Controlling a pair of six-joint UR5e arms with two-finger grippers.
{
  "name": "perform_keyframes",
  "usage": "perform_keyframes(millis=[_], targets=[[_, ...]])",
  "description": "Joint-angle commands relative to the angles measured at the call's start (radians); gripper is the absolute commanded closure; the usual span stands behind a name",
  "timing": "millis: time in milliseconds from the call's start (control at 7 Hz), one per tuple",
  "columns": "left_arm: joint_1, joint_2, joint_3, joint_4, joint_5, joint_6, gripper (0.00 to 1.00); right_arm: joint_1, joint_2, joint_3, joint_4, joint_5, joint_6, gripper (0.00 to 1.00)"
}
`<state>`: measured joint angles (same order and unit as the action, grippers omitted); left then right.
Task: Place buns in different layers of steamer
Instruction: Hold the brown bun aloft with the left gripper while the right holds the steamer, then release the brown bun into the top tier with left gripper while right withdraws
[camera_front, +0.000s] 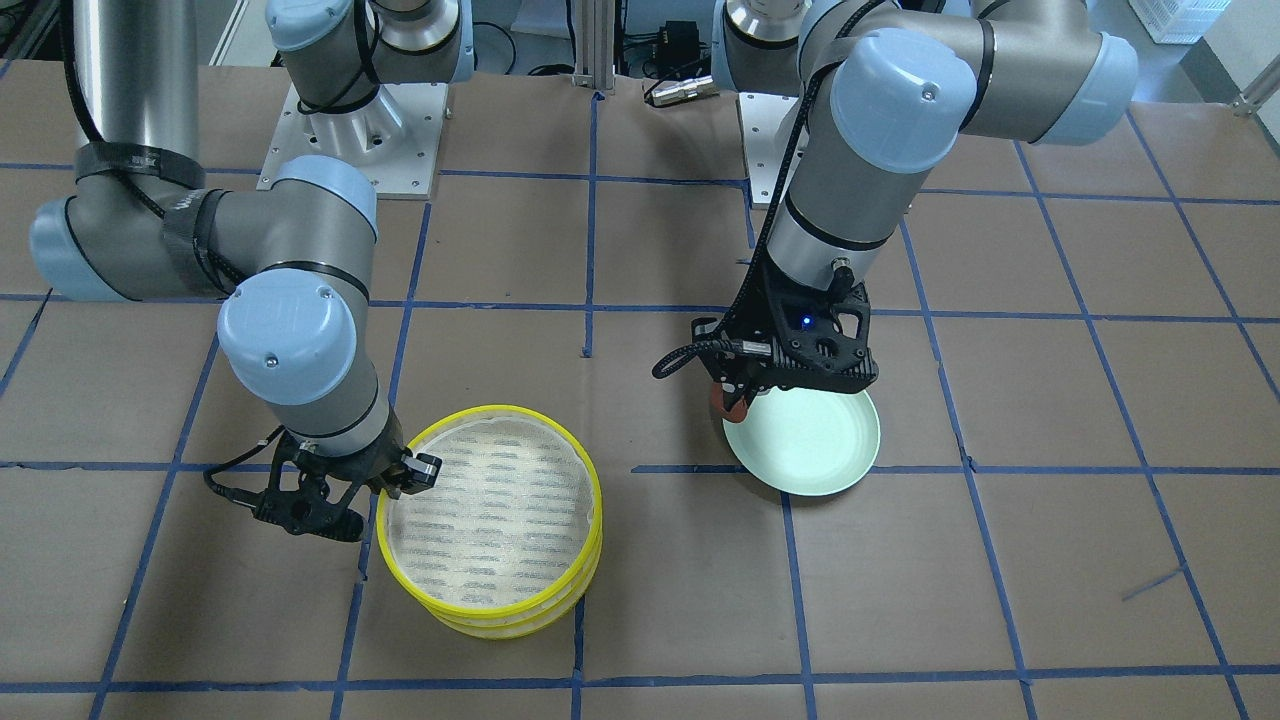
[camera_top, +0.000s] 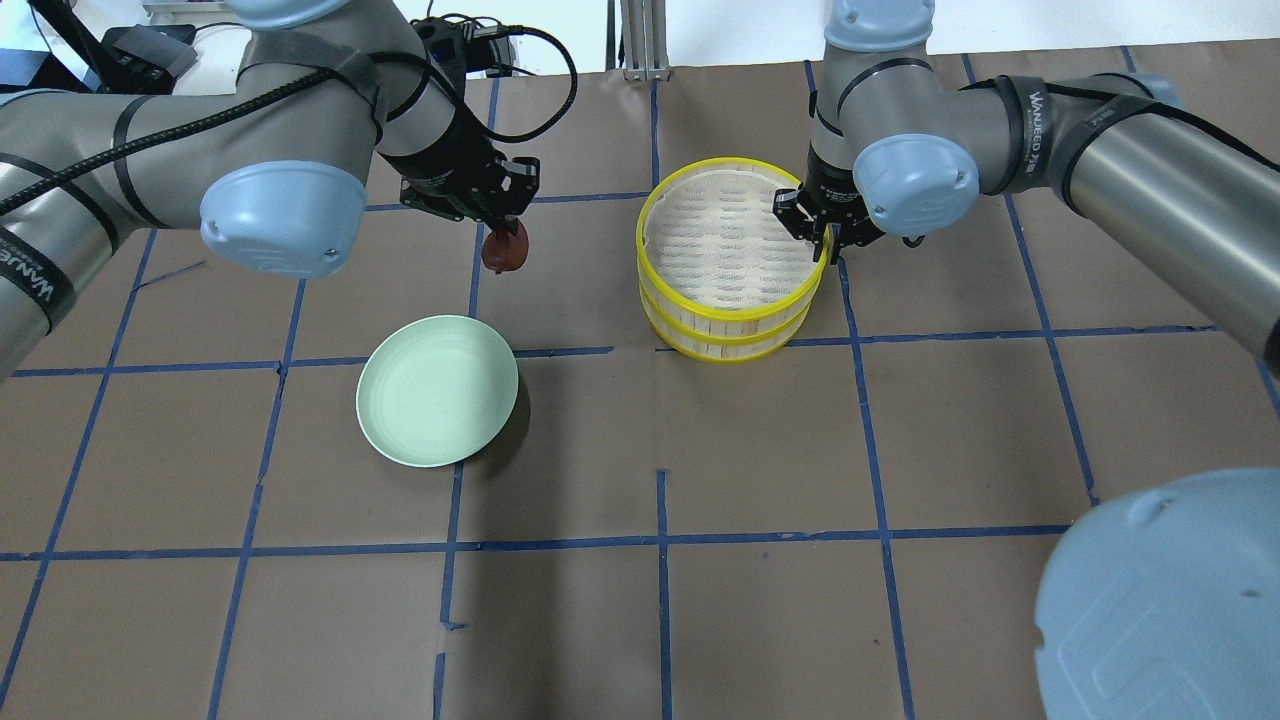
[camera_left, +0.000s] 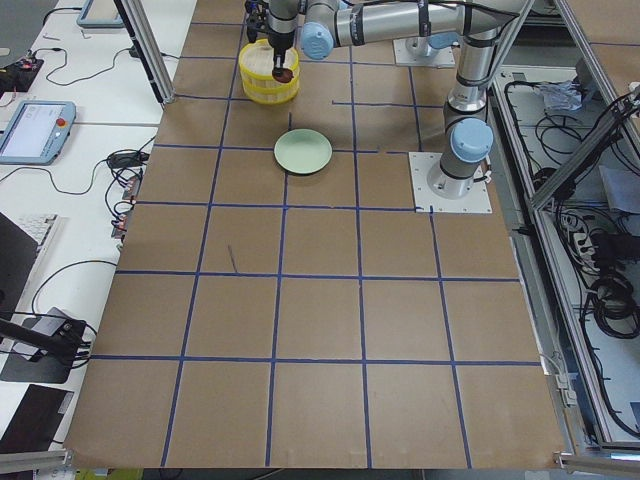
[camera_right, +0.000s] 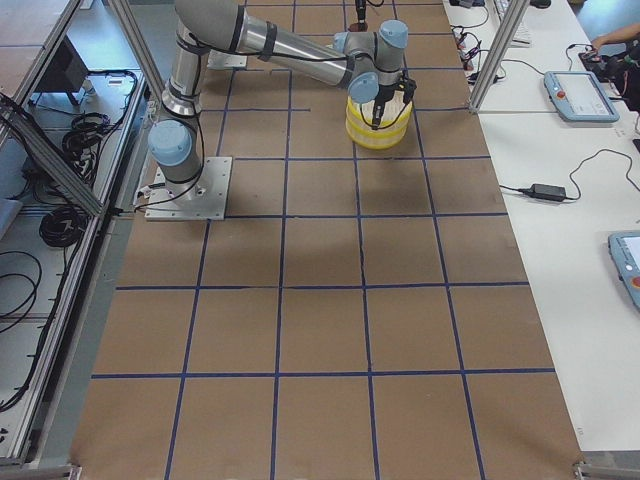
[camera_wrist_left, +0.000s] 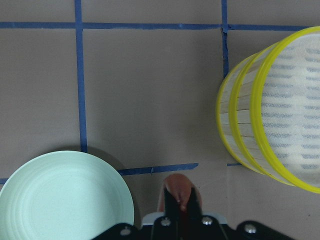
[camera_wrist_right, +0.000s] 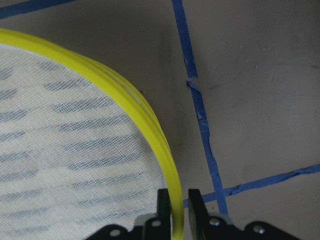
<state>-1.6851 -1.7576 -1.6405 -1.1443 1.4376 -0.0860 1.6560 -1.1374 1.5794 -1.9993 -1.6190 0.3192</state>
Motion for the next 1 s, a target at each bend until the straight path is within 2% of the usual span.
perform_keyframes(millis=[0, 143, 429, 714, 857], targets=[[-0.001, -0.006, 0.020, 0.003, -0.019, -0.012, 0.95, -0.015, -0.021, -0.018, 0.017, 0.011, -0.003, 0.00], [-0.001, -0.026, 0.039, 0.003, -0.064, -0.091, 0.95, -0.030, -0.094, -0.036, 0.054, 0.021, -0.076, 0.00], [-0.019, -0.039, 0.057, 0.006, -0.086, -0.206, 0.95, -0.138, -0.241, -0.134, 0.355, 0.111, -0.234, 0.00], [-0.071, -0.092, 0.057, 0.163, -0.167, -0.425, 0.95, -0.167, -0.335, -0.238, 0.640, 0.136, -0.299, 0.00], [-0.100, -0.121, 0.057, 0.251, -0.184, -0.551, 0.94, -0.145, -0.346, -0.246, 0.674, 0.140, -0.298, 0.00]])
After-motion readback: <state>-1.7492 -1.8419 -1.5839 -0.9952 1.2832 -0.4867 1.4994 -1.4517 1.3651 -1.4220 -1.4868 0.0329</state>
